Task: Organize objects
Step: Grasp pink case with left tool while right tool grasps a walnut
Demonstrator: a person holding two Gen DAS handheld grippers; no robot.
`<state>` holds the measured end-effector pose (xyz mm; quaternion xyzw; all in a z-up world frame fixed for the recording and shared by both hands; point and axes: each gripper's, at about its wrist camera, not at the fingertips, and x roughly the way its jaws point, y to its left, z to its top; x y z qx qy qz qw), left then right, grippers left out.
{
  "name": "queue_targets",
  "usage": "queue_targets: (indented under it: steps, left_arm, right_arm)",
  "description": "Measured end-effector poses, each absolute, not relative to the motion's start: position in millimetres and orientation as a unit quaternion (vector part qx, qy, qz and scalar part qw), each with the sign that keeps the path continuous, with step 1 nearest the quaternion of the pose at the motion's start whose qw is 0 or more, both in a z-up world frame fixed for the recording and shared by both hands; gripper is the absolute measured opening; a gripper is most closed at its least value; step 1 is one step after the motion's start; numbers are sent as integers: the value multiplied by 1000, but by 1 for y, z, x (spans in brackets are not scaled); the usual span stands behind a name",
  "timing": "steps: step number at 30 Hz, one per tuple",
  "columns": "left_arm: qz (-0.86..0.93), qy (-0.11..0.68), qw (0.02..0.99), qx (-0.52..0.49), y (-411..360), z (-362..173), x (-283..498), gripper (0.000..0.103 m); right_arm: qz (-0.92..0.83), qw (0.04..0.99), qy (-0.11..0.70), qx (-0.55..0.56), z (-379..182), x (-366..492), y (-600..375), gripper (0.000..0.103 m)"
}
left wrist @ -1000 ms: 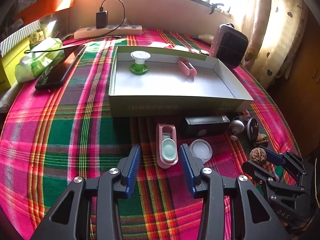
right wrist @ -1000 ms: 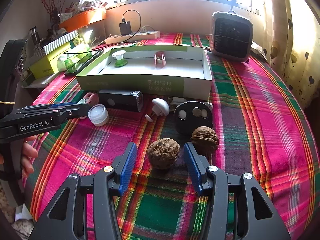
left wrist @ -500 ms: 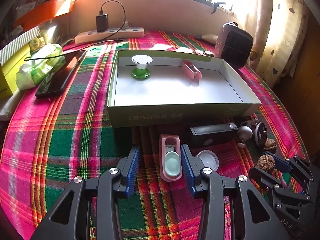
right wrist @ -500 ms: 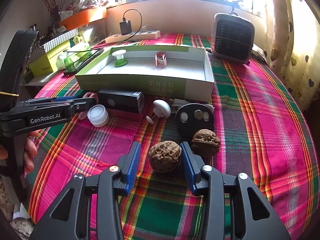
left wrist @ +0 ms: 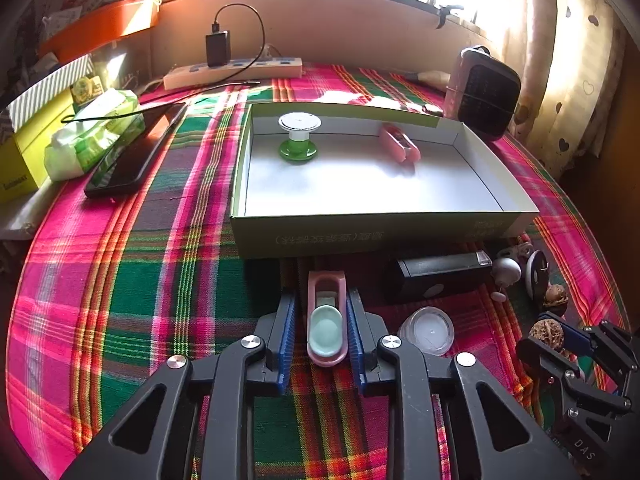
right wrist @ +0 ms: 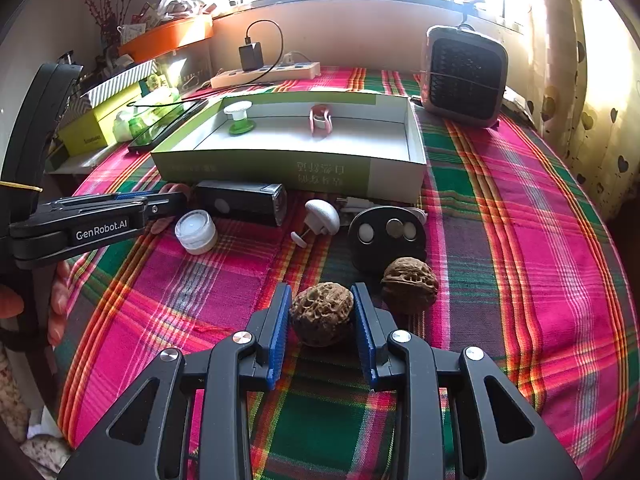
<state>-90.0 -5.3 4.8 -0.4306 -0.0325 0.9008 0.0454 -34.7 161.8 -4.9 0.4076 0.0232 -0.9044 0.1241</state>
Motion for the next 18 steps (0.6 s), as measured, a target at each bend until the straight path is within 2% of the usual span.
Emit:
queue_targets:
  steps: [3, 18]
  left_arm:
    - [901, -30, 40, -430, -6, 4, -90, 16]
    - [903, -28, 38, -428, -6, 4, -89, 16]
  right_arm:
    - [-904, 125, 21, 408, -5, -35, 162, 32]
    - [-904, 125, 23, 408, -5, -35, 162, 32]
